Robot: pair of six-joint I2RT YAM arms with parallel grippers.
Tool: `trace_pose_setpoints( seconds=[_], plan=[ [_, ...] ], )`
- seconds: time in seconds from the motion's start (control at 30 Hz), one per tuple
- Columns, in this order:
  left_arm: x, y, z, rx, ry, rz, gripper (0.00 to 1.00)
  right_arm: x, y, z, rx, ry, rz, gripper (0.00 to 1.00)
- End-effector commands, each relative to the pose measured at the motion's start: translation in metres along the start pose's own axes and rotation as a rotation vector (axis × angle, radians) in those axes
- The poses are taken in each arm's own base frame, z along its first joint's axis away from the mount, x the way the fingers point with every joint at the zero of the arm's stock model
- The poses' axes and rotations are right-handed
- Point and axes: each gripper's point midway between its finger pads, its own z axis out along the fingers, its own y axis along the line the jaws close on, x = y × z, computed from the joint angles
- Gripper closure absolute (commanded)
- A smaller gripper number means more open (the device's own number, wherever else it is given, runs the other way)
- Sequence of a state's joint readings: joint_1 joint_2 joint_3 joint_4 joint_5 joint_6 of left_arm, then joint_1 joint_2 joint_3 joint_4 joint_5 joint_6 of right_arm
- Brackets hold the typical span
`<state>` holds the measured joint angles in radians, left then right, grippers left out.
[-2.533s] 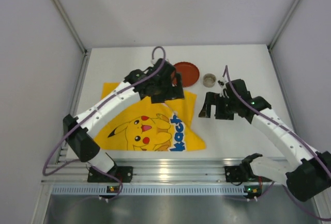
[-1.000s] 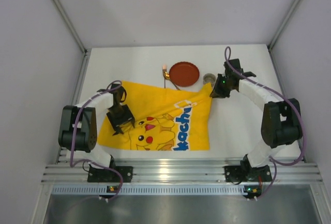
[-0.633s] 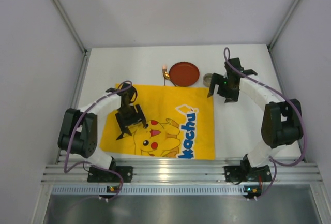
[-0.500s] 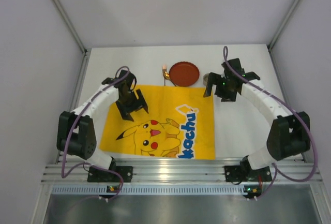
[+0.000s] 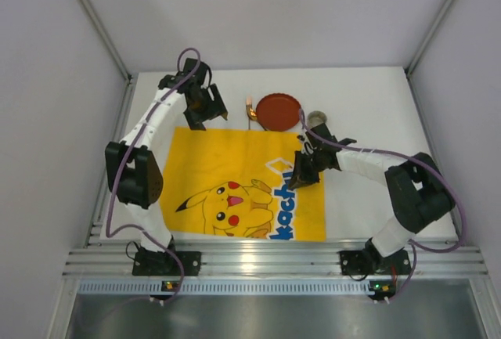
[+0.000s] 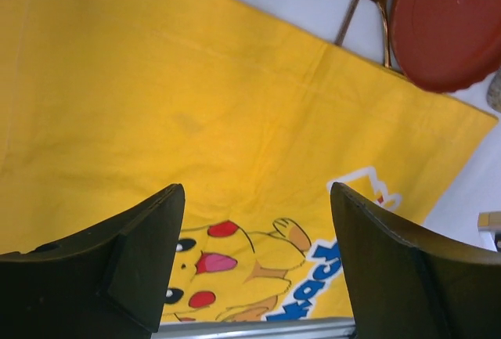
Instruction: Set the dinner table for one person
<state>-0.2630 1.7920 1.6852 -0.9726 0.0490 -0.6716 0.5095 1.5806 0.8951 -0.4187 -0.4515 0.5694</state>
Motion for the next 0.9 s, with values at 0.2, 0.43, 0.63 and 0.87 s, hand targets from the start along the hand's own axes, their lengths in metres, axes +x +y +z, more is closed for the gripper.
trace_pose_setpoints(
  seconds=[0.2, 0.43, 0.63, 0.87],
  plan=[
    [-0.053, -0.067, 0.089, 0.000, -0.130, 0.230, 0.20, 0.019, -0.049, 0.009, 0.169, 0.046, -0.008, 1.00],
    [-0.045, -0.097, 0.133, 0.019, -0.121, 0.342, 0.28, 0.041, -0.095, -0.010, 0.331, 0.085, 0.050, 1.00],
    [-0.020, -0.089, 0.158, -0.025, -0.084, 0.429, 0.28, 0.033, -0.109, -0.020, 0.377, 0.065, 0.074, 1.00],
    [-0.016, -0.078, 0.180, -0.080, -0.079, 0.482, 0.34, 0.015, -0.102, -0.033, 0.392, 0.032, 0.055, 0.98]
  ],
)
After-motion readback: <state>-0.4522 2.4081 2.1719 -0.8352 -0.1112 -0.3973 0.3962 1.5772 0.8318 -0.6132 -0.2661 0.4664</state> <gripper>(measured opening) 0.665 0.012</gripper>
